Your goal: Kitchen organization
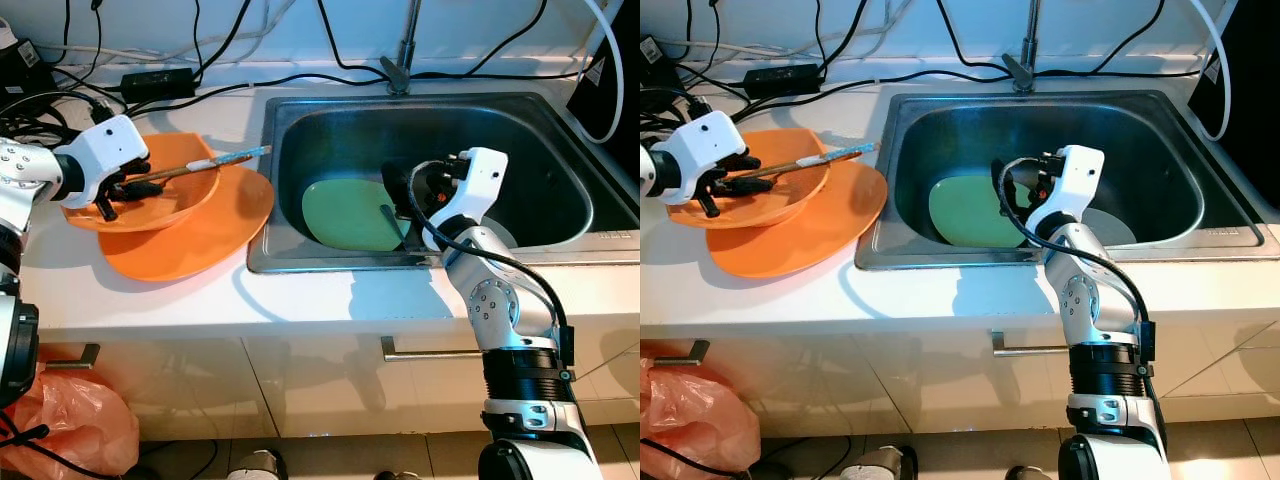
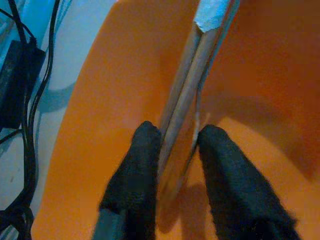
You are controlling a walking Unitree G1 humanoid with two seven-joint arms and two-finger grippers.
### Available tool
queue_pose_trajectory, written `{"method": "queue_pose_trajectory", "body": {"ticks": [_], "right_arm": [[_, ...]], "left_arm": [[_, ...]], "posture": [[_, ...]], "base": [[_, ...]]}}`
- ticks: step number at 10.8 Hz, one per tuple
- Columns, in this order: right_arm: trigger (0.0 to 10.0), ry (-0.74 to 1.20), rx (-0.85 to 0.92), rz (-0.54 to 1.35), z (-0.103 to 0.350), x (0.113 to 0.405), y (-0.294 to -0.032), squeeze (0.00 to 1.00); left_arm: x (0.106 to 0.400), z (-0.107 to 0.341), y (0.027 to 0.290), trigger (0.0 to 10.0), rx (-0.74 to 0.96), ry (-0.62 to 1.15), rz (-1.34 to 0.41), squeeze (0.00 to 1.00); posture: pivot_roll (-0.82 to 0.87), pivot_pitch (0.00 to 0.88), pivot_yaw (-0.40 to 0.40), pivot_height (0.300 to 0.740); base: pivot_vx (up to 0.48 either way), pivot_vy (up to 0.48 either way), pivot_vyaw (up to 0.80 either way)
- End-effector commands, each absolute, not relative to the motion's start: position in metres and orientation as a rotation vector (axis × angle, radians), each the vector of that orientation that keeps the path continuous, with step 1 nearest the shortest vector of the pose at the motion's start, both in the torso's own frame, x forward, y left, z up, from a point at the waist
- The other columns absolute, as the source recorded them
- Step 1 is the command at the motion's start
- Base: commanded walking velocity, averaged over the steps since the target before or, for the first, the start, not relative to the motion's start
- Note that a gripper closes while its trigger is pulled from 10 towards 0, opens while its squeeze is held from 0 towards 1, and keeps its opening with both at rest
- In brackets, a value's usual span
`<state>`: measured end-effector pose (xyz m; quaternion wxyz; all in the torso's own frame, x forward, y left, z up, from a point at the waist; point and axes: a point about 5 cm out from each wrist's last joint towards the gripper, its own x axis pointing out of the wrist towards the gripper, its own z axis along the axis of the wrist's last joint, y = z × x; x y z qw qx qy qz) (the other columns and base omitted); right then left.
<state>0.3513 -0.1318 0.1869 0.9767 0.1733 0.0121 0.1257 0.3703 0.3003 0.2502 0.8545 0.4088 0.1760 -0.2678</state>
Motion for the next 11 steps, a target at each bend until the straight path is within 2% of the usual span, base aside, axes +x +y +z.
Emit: {"method": "queue_pose_trajectory", "body": {"ticks": [1,5,7,11], "right_arm": [[10.0,0.017,0.353,0.244,0.188,0.350,-0.134,0.00],[10.0,0.018,0.354,0.241,0.188,0.350,-0.135,0.00],[10.0,0.018,0.357,0.238,0.187,0.350,-0.136,0.00],[10.0,0.024,0.357,0.246,0.187,0.352,-0.134,0.00]], "left_arm": [[0.371,0.257,0.301,0.0,0.845,0.359,-0.556,0.00],[0.371,0.258,0.303,0.0,0.813,0.315,-0.532,0.00],[0.372,0.276,0.307,0.0,0.809,0.207,-0.443,0.00],[0.371,0.293,0.308,0.0,0.776,0.068,-0.384,0.00]], "posture": [[0.12,0.090,0.073,0.740],[0.12,0.087,0.067,0.740],[0.12,0.086,0.066,0.740],[0.13,0.084,0.053,0.740]], "base": [[0.000,0.000,0.00],[0.000,0.000,0.00],[0.000,0.000,0.00],[0.000,0.000,0.00]]}}
